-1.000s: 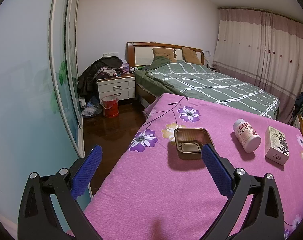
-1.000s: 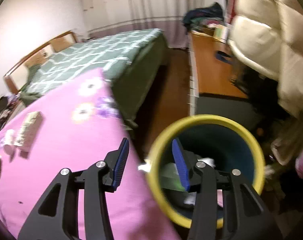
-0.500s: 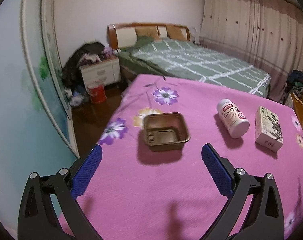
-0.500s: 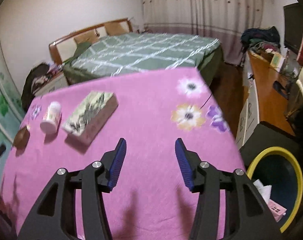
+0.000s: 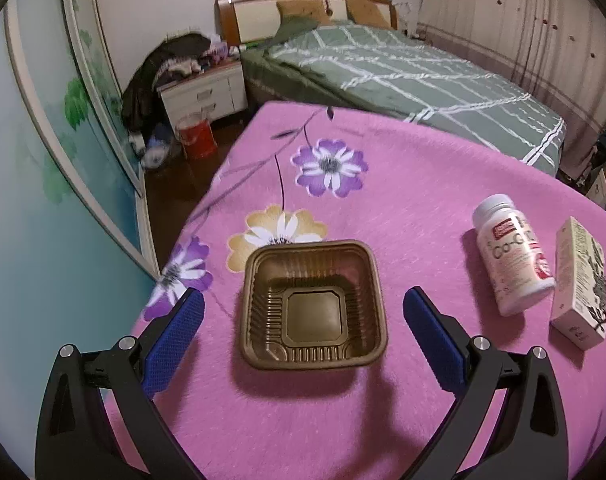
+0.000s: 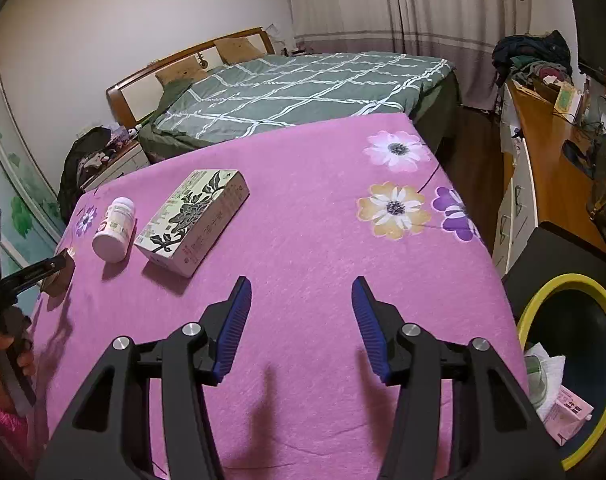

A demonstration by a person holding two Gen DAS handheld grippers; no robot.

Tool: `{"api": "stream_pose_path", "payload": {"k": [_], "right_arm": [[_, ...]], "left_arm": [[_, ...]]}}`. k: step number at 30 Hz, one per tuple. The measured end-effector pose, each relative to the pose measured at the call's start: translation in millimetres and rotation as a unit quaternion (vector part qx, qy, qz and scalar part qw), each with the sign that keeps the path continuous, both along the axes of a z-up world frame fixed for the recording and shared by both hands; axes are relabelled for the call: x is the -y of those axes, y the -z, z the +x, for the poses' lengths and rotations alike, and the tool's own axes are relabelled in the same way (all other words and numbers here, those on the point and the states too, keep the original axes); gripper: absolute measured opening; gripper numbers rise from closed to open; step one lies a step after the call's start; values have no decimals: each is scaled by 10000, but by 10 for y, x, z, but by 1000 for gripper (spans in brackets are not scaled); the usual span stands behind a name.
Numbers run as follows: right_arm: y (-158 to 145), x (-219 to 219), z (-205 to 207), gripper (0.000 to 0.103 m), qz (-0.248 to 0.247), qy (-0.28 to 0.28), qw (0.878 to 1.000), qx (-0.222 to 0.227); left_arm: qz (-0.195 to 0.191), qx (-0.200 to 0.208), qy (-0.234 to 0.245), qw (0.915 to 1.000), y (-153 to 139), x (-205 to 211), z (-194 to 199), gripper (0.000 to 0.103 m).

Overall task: Collect trash
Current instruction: 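Grasp the brown plastic tray with the left gripper and lift it, then carry the brown tray over the yellow bin and open the left gripper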

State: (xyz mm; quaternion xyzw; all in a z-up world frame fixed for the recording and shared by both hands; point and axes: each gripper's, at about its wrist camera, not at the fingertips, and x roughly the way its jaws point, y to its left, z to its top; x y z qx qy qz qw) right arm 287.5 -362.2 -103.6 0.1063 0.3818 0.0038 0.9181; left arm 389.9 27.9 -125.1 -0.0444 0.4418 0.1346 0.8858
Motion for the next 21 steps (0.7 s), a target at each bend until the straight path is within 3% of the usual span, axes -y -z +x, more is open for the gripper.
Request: {"api": "stream_pose_path", "payload": {"k": [7, 13, 21], "right_arm": [[30, -9, 19, 50, -20, -36, 10000, -68], [58, -16, 24, 50, -36, -68, 9999, -118], [60, -12, 24, 50, -42, -53, 9999, -131]], "left_arm": [[-161, -84, -74, 9998, 127, -73, 82, 98], [-234, -151, 20, 9996, 188, -85, 154, 70], [-29, 83, 297, 9995, 43, 102, 18, 69]]}}
